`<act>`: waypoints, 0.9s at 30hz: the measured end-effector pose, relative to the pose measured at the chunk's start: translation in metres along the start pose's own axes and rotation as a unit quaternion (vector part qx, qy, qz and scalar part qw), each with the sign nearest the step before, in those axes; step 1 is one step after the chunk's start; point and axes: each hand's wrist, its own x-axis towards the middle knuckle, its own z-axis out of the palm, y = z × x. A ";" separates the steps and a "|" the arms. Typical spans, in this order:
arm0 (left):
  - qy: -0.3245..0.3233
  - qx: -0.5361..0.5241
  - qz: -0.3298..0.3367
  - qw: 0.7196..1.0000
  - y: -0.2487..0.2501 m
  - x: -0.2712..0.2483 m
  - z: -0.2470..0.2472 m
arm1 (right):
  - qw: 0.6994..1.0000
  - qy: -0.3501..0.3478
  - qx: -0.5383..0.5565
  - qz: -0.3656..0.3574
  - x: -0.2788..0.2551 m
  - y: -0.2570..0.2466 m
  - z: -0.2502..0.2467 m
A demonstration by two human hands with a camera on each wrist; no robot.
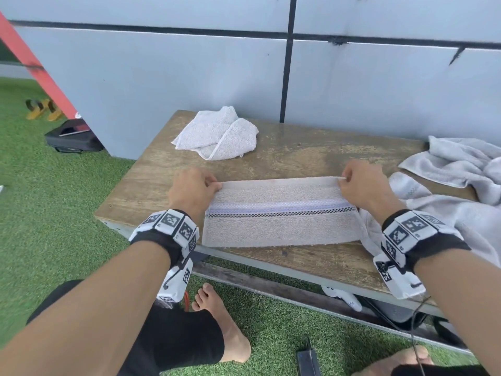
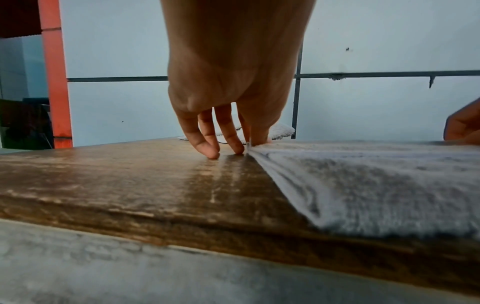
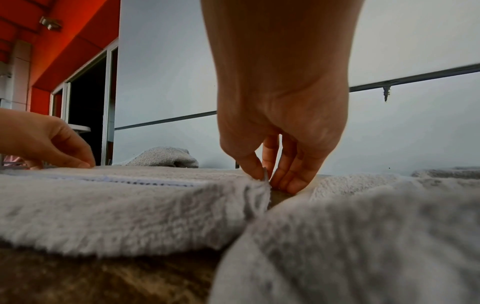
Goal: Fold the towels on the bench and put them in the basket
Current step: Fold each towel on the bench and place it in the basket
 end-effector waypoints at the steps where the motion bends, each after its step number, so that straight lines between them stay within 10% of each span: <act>1: -0.002 0.003 0.004 1.000 0.000 0.000 0.002 | 1.000 -0.003 -0.010 0.003 0.001 -0.001 0.001; 16: -0.068 0.131 0.046 0.988 0.019 0.006 -0.017 | 0.999 -0.038 -0.024 -0.022 -0.001 -0.012 -0.025; 27: 0.198 -0.035 0.210 0.957 0.026 -0.021 -0.081 | 0.951 0.219 0.142 -0.164 -0.036 -0.004 -0.086</act>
